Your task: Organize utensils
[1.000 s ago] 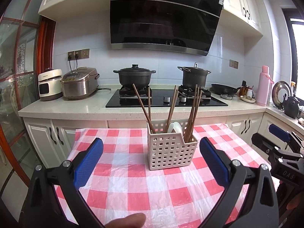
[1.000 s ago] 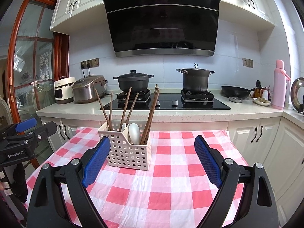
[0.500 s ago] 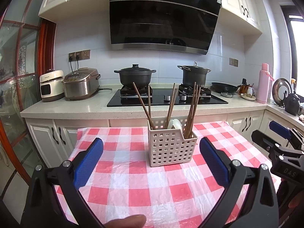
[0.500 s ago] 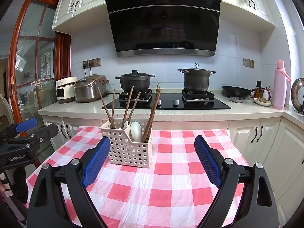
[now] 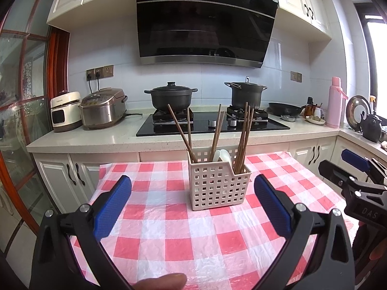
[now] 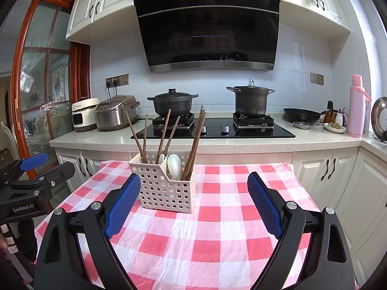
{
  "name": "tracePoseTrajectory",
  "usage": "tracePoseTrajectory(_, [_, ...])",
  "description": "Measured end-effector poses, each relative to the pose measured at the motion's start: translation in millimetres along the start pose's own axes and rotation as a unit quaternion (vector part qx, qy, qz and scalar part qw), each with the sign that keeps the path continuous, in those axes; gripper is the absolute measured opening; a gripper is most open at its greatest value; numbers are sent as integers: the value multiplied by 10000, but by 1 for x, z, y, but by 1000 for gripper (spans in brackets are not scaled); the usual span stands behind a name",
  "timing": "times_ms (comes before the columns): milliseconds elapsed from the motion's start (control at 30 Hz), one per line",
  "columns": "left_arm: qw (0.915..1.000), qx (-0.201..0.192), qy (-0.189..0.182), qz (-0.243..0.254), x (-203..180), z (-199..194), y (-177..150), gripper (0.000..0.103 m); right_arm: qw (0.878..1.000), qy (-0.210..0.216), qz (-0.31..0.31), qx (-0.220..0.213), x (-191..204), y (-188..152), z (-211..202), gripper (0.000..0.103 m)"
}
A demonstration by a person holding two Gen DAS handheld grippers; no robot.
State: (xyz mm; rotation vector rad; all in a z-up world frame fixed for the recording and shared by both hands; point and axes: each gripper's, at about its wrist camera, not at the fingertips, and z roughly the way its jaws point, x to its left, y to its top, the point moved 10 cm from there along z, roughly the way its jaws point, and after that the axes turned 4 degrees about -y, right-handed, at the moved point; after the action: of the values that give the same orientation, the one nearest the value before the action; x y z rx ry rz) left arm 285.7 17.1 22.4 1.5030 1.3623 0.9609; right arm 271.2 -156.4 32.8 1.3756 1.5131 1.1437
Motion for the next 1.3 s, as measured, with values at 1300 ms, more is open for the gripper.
tracePoseTrajectory(1300, [10000,-40,58,38,1,-2,-4,98,10000,19,25,-13,2,0,1,84])
